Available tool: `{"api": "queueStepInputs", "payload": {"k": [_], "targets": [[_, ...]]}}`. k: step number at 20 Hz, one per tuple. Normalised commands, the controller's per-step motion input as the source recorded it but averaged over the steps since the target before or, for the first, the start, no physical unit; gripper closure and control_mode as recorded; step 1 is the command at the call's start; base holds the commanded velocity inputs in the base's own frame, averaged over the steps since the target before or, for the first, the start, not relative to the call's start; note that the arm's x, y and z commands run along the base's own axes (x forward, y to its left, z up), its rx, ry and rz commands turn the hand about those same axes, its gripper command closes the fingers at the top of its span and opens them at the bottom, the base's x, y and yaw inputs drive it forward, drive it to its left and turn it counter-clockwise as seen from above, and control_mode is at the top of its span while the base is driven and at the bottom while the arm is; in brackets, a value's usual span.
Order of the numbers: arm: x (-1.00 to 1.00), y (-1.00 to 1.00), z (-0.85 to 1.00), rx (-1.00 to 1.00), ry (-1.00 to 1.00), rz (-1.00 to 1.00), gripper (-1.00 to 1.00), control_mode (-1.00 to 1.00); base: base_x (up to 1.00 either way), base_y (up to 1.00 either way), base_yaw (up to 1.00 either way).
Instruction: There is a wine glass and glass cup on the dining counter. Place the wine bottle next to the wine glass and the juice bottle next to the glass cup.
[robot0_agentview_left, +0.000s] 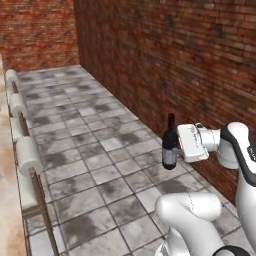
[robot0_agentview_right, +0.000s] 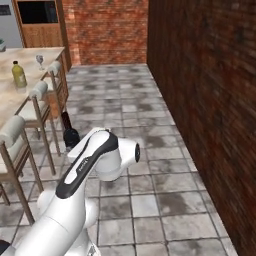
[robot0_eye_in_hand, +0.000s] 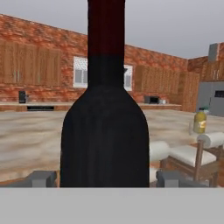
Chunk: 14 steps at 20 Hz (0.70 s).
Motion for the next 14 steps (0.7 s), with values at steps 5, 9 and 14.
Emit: {"api": "queueStepInputs", "payload": {"k": [5, 9, 14], "targets": [[0.00, 0.00, 0.00, 0.00, 0.00, 0.00, 1.00, 1.00, 0.94, 0.00, 0.04], [0.00, 0.00, 0.00, 0.00, 0.00, 0.00, 1.00, 1.00, 0.94, 0.00, 0.04], [0.00, 0.00, 0.00, 0.00, 0.00, 0.00, 1.00, 1.00, 0.94, 0.00, 0.05]]}}
